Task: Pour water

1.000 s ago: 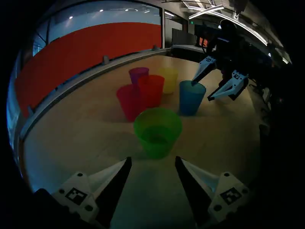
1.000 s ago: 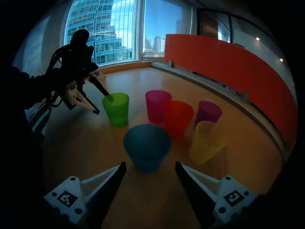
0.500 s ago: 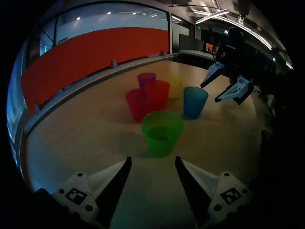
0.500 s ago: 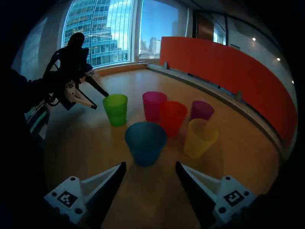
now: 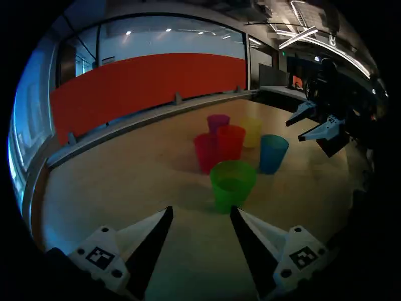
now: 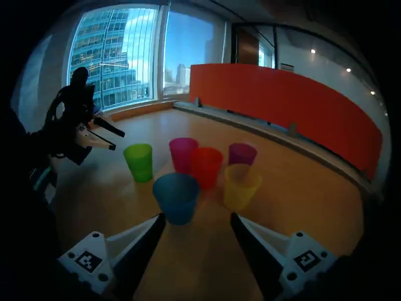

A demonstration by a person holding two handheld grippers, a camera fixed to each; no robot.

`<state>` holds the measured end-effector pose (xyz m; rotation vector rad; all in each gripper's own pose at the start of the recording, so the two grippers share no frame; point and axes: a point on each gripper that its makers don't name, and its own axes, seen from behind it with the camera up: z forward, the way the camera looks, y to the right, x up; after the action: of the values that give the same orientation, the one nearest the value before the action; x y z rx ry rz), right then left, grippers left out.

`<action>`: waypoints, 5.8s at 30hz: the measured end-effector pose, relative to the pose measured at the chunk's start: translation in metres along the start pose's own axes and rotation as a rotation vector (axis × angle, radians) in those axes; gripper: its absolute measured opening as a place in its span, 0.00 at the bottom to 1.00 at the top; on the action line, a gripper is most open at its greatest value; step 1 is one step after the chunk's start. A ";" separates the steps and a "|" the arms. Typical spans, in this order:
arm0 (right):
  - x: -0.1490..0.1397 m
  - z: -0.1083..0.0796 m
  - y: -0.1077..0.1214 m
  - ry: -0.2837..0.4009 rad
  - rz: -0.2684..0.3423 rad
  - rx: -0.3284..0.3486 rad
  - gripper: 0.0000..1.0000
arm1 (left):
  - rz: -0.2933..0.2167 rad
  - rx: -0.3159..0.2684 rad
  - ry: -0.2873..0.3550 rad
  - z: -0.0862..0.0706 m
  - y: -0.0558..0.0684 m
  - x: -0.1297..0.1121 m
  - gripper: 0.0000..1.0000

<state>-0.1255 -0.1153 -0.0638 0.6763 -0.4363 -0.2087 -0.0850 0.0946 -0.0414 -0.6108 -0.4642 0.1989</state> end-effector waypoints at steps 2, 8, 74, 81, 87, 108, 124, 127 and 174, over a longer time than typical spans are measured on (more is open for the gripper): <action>0.004 -0.003 0.003 0.017 0.006 -0.018 1.00 | -0.008 0.028 0.020 -0.002 -0.006 0.004 0.84; 0.015 -0.010 0.010 0.063 0.017 -0.065 1.00 | -0.040 0.098 0.068 -0.007 -0.020 0.011 0.84; 0.083 -0.084 0.123 0.473 0.216 -0.725 1.00 | -0.159 0.596 0.473 -0.081 -0.091 0.100 0.84; 0.082 -0.081 0.120 0.475 0.220 -0.723 1.00 | -0.162 0.610 0.491 -0.077 -0.091 0.092 0.84; 0.087 -0.076 0.114 0.484 0.202 -0.713 1.00 | -0.169 0.602 0.481 -0.064 -0.088 0.077 0.84; 0.080 -0.065 0.107 0.479 0.216 -0.706 1.00 | -0.164 0.631 0.465 -0.037 -0.087 0.036 0.84; 0.079 -0.077 0.111 0.480 0.224 -0.726 1.00 | -0.181 0.622 0.470 -0.032 -0.092 0.031 0.84; 0.078 -0.078 0.112 0.481 0.227 -0.729 1.00 | -0.189 0.620 0.471 -0.032 -0.092 0.030 0.84; 0.071 -0.088 0.108 0.546 0.197 -0.721 1.00 | -0.212 0.615 0.477 -0.034 -0.097 0.027 0.84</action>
<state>-0.0173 -0.0067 -0.0321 -0.0357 0.1105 0.0179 -0.0410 0.0075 0.0013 0.0067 0.0085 -0.0151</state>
